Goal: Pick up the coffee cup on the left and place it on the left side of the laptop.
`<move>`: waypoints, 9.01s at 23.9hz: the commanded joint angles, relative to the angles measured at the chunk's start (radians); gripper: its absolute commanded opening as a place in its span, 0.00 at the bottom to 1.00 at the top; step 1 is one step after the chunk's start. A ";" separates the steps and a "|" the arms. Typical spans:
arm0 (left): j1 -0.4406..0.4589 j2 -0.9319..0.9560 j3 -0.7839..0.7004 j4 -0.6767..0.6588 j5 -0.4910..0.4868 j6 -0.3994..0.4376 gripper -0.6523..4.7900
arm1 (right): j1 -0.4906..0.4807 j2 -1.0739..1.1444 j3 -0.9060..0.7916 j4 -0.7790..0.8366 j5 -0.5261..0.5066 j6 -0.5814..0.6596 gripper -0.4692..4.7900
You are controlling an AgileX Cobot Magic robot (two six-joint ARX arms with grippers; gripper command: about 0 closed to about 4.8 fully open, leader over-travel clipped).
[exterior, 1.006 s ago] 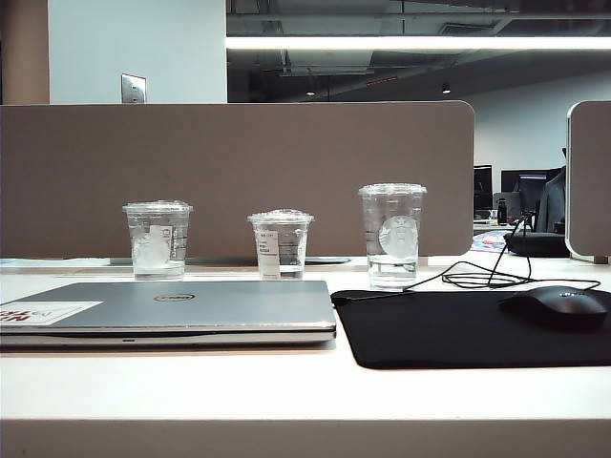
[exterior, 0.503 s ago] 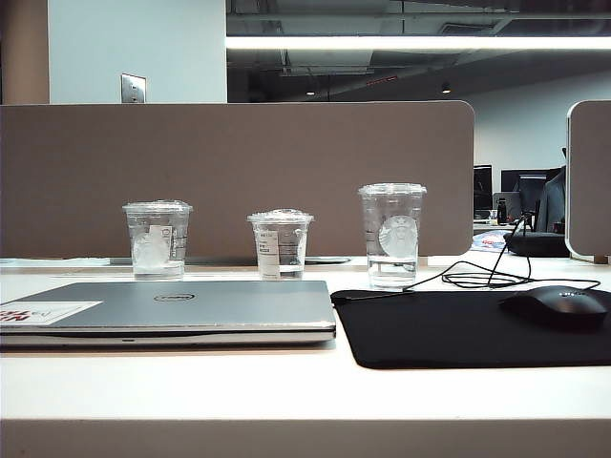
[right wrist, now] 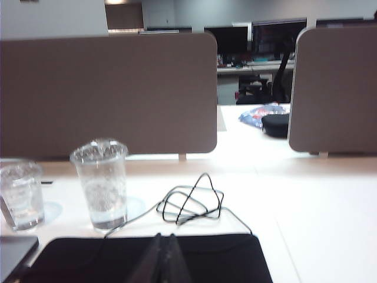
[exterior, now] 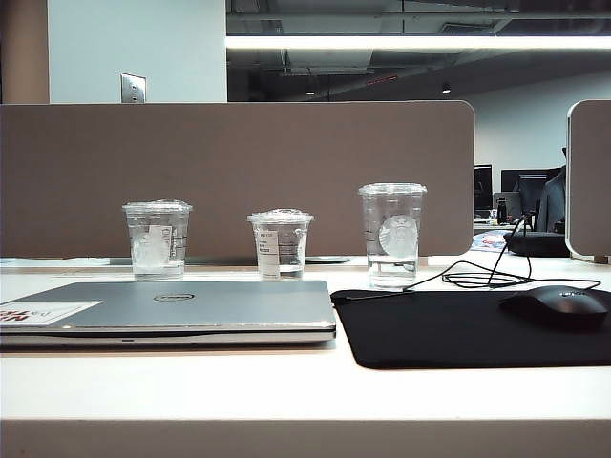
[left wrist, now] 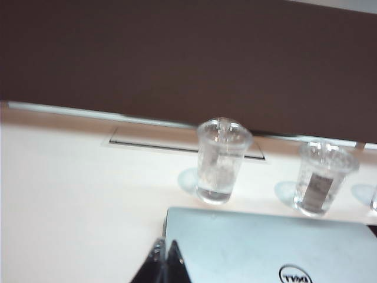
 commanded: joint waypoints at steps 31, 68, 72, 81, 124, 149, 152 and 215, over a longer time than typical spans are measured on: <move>-0.155 0.993 0.345 0.438 -0.006 0.003 0.11 | 0.357 0.384 0.285 -0.021 -0.008 -0.005 0.08; -0.192 1.772 0.715 0.848 -0.121 -0.087 1.00 | 0.550 0.444 0.284 -0.108 0.045 -0.004 0.08; -0.191 1.822 0.776 0.843 -0.175 -0.083 1.00 | 0.550 0.444 0.284 -0.108 0.037 -0.004 0.08; -0.191 1.928 0.905 0.838 -0.173 -0.050 1.00 | 0.550 0.444 0.284 -0.104 0.024 -0.004 0.08; -0.185 2.124 1.156 0.797 -0.175 0.029 0.65 | 0.550 0.445 0.284 -0.101 0.020 -0.004 0.08; -0.173 1.929 1.152 0.639 -0.132 0.111 0.49 | 0.549 0.446 0.284 -0.101 0.020 -0.004 0.08; -0.151 1.870 1.114 0.615 -0.130 0.109 0.44 | 0.549 0.446 0.284 -0.101 0.020 -0.004 0.08; 0.065 1.625 0.311 1.074 -0.161 0.118 0.87 | 0.550 0.446 0.284 -0.108 -0.002 -0.004 0.08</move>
